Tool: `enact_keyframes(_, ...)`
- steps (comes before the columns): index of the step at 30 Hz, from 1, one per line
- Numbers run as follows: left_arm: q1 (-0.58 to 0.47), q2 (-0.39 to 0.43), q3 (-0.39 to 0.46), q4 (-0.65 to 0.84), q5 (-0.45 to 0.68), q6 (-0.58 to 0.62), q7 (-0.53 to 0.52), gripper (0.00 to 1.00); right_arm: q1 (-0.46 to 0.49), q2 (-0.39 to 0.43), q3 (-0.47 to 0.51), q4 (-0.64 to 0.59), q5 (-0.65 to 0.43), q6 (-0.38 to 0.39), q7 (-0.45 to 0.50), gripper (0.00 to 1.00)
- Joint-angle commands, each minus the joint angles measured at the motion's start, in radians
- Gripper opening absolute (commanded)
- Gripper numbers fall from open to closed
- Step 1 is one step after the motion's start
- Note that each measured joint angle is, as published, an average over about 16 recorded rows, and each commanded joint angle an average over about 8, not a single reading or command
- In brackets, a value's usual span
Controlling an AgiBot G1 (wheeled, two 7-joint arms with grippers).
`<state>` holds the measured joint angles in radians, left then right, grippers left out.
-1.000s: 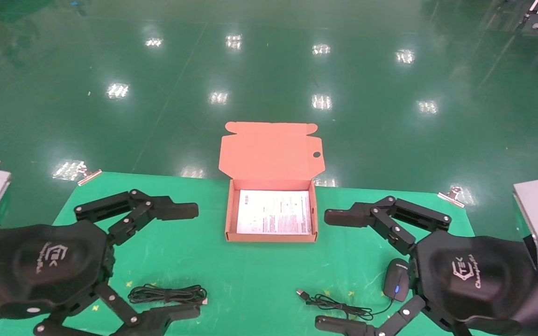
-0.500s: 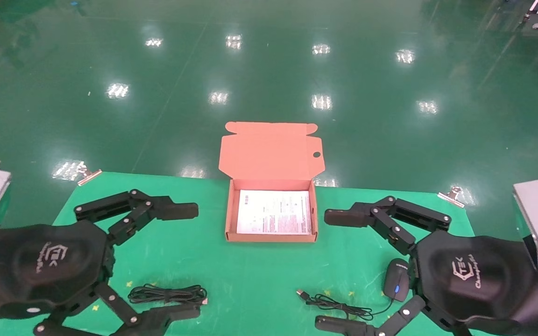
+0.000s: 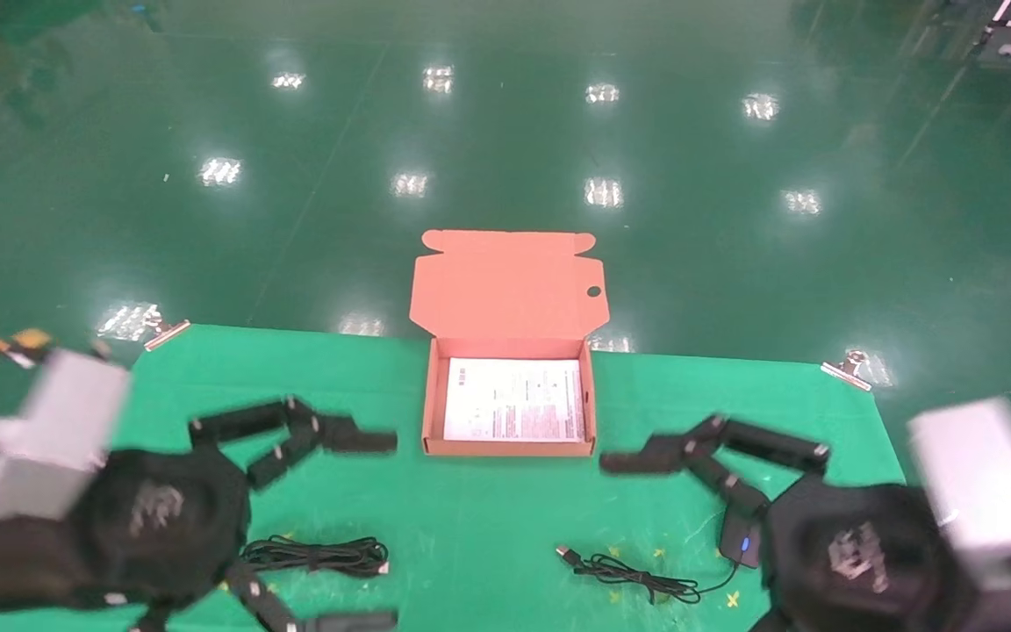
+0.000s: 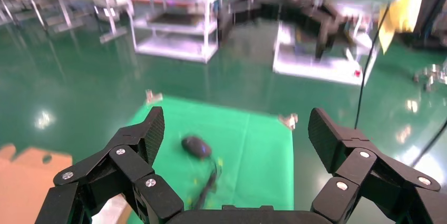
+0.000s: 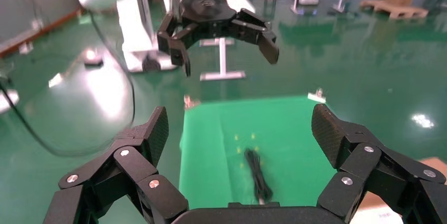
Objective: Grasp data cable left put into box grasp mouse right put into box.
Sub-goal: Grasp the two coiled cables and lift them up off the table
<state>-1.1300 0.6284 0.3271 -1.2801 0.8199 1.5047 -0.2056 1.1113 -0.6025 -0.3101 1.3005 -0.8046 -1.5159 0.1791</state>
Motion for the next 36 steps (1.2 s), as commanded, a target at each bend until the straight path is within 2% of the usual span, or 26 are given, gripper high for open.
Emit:
enact_keyframes(1,-0.014,0.005,0.01,0.0,0.022,-0.002,-0.004,1.0,0.002,0.005,-0.001,0.004,-0.01,-0.005,-0.002,1.0)
enact_keyframes(5,-0.083,0.021,0.078,0.006,0.137,0.034,-0.037,1.0,0.076,0.007,-0.065,0.027,-0.137,-0.039,-0.022,1.0)
enact_keyframes(8,-0.139,0.036,0.142,0.004,0.237,0.059,-0.052,1.0,0.16,-0.004,-0.152,0.04,-0.251,-0.061,-0.067,1.0)
enact_keyframes(15,-0.312,0.097,0.369,-0.016,0.518,0.08,-0.049,1.0,0.419,-0.065,-0.489,0.053,-0.54,-0.071,-0.232,1.0)
enact_keyframes(20,-0.409,0.162,0.525,0.014,0.71,0.066,-0.033,1.0,0.534,-0.125,-0.68,0.053,-0.711,-0.043,-0.272,1.0)
enact_keyframes(25,-0.426,0.222,0.599,0.089,0.834,0.015,-0.039,1.0,0.53,-0.157,-0.753,0.051,-0.829,0.034,-0.225,1.0)
enact_keyframes(36,-0.366,0.311,0.637,0.259,0.97,-0.149,-0.109,1.0,0.4,-0.19,-0.793,0.044,-1.042,0.261,-0.027,1.0)
